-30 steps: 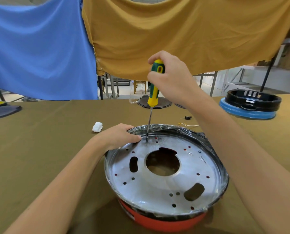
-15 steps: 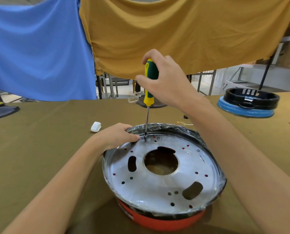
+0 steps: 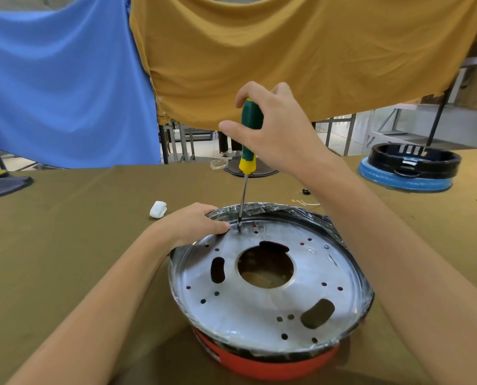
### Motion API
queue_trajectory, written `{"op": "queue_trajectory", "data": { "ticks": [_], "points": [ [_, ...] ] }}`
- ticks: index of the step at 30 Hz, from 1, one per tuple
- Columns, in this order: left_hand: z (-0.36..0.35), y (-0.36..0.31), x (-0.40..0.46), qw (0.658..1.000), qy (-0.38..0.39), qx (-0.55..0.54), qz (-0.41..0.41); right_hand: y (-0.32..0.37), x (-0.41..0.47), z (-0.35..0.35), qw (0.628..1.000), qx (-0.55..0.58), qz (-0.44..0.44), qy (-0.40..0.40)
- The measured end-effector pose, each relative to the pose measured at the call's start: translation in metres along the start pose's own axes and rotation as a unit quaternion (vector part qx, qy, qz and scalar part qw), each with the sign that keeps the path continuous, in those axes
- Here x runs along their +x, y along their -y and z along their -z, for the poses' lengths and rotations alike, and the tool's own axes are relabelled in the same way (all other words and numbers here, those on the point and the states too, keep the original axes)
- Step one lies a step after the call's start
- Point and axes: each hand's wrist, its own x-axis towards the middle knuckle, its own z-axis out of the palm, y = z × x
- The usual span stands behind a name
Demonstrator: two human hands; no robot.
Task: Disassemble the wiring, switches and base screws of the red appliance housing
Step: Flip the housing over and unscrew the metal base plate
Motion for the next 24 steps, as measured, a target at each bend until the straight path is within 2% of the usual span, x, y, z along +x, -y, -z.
{"op": "queue_trajectory", "data": {
  "ticks": [3, 7, 10, 15, 20, 24],
  "points": [
    [0.000, 0.000, 0.000, 1.000, 0.003, -0.003, 0.001, -0.002, 0.002, 0.005, 1.000, -0.010, 0.004, -0.009],
    [0.000, 0.000, 0.000, 1.000, 0.003, -0.010, 0.001, -0.006, 0.006, 0.008, 0.998, 0.052, -0.032, 0.012],
    [0.000, 0.001, 0.001, 1.000, 0.002, -0.006, -0.003, -0.003, 0.003, 0.000, 0.999, 0.028, -0.011, 0.026],
    [0.000, 0.002, 0.003, 1.000, 0.003, 0.007, 0.012, -0.002, 0.003, 0.004, 1.000, 0.012, 0.004, 0.004],
    [0.000, 0.003, 0.003, 1.000, 0.003, 0.004, 0.005, -0.002, 0.004, 0.007, 0.996, 0.082, -0.030, 0.016],
    [0.000, 0.001, 0.001, 1.000, -0.002, -0.001, 0.000, 0.000, 0.000, 0.000, 0.997, 0.069, -0.007, 0.034]
  ]
}}
